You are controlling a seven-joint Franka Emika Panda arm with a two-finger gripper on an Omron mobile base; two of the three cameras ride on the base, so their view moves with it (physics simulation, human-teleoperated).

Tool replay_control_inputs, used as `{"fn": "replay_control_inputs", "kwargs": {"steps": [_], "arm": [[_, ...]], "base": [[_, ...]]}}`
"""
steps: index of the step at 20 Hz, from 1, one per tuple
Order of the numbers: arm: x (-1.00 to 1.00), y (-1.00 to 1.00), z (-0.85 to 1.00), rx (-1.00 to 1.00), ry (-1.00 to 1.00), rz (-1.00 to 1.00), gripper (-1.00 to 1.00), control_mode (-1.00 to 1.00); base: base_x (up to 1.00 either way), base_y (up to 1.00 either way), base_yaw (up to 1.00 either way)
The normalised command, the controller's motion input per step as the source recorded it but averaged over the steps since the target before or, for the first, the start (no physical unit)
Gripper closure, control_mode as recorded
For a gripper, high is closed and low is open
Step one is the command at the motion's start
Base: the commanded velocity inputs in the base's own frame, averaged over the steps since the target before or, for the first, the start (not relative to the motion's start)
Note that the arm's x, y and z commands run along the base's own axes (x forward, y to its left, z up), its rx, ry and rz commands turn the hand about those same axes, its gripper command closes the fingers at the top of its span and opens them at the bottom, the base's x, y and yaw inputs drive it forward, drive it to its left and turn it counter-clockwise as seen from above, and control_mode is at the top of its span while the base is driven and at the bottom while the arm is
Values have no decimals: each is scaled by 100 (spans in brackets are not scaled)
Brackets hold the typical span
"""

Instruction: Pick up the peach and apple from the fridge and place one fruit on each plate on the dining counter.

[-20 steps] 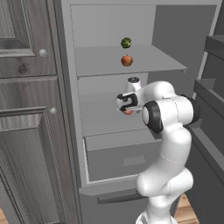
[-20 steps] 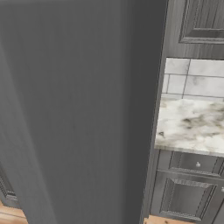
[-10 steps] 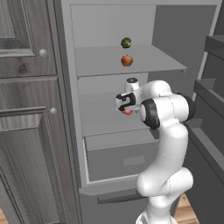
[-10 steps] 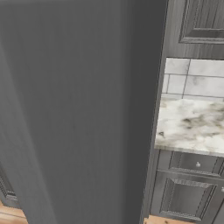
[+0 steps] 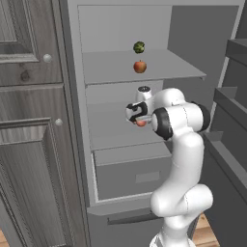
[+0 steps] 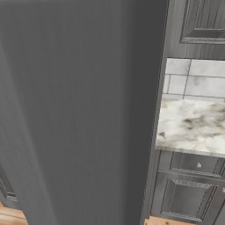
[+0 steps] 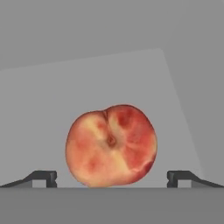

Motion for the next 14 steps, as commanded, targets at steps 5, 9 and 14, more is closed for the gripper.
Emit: {"fn": "replay_control_inputs", "kwargs": {"steps": [5,9,14], "arm": [[23,0,-14,0,0,0,-100,-100],[23,0,-15,0,0,0,-100,-100],[6,0,-21,0,0,0,100,-100]], "base": [[0,0,0],[0,0,0],[0,0,0]]}}
